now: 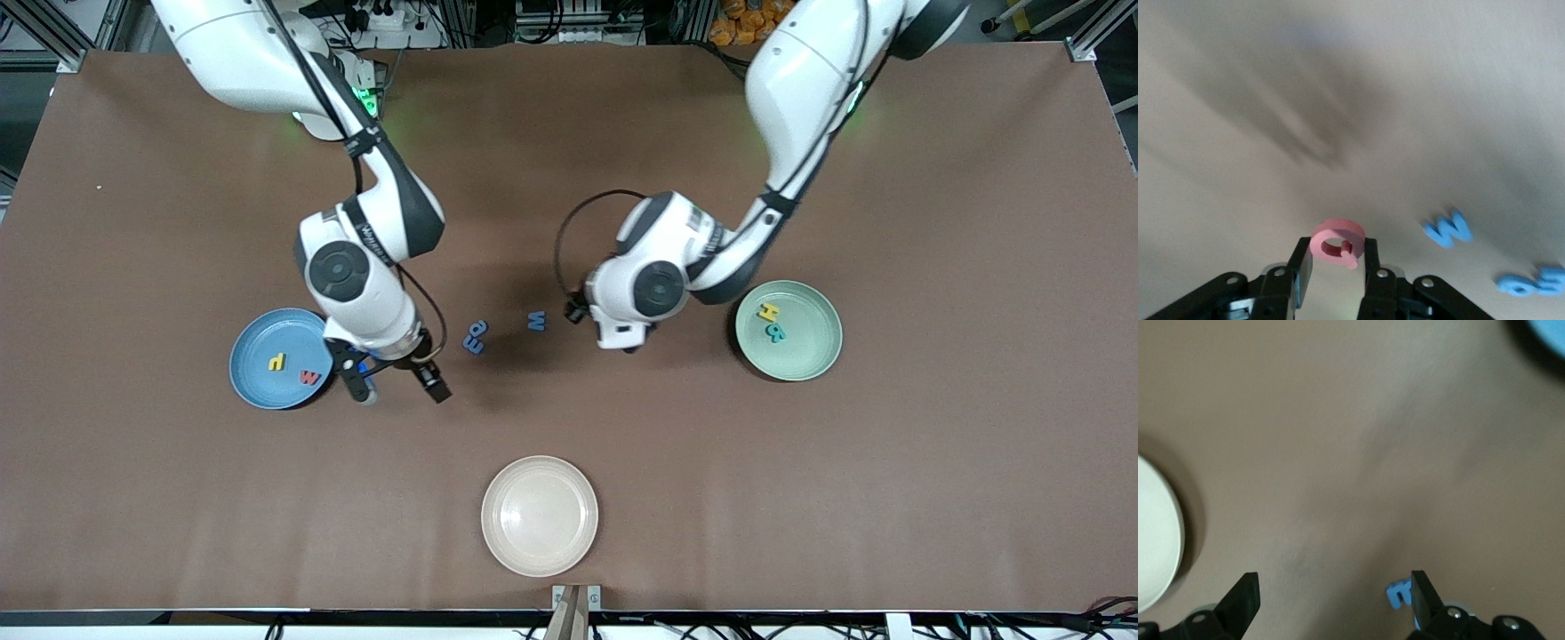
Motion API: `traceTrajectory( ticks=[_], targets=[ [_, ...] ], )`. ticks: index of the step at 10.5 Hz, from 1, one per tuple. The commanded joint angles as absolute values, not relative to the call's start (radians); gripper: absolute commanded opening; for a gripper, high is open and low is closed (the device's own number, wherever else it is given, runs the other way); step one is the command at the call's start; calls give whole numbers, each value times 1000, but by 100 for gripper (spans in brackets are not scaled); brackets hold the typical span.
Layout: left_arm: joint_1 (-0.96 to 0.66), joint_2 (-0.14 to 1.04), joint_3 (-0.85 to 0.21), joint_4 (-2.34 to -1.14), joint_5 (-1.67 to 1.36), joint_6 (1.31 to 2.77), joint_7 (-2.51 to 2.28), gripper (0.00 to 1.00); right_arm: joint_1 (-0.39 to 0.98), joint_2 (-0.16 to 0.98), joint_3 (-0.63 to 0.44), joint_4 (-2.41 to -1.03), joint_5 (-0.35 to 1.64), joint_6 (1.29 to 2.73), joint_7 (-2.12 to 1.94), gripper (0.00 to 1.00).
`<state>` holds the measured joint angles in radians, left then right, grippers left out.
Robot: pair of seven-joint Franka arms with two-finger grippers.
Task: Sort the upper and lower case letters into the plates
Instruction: 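Carry the G to the green plate while the right gripper grasps blue m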
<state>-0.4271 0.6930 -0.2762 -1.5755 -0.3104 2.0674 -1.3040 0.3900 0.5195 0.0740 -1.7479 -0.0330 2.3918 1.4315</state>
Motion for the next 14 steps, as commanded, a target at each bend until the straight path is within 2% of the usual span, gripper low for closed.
traceTrajectory(
  ticks=[1,4,6,9,14],
  targets=[
    [-294,501,-258,-1843,-318,2066,-988,18,379,526,106,-1845,-63,2497,1413,100],
    [-171,442,-264,-1905,-213,2001,-777,18,417,627,106,-1853,-123,2514,1422,100],
    [-111,423,-259,-1923,-212,1948,-631,18,434,644,106,-1856,-121,2530,1425,100],
    [-11,405,-255,-1977,-209,1959,-377,19,454,652,106,-1856,-164,2520,1408,100],
    [41,388,-252,-2085,-158,2066,-203,22,443,644,106,-1858,-178,2517,1361,100]
  ],
)
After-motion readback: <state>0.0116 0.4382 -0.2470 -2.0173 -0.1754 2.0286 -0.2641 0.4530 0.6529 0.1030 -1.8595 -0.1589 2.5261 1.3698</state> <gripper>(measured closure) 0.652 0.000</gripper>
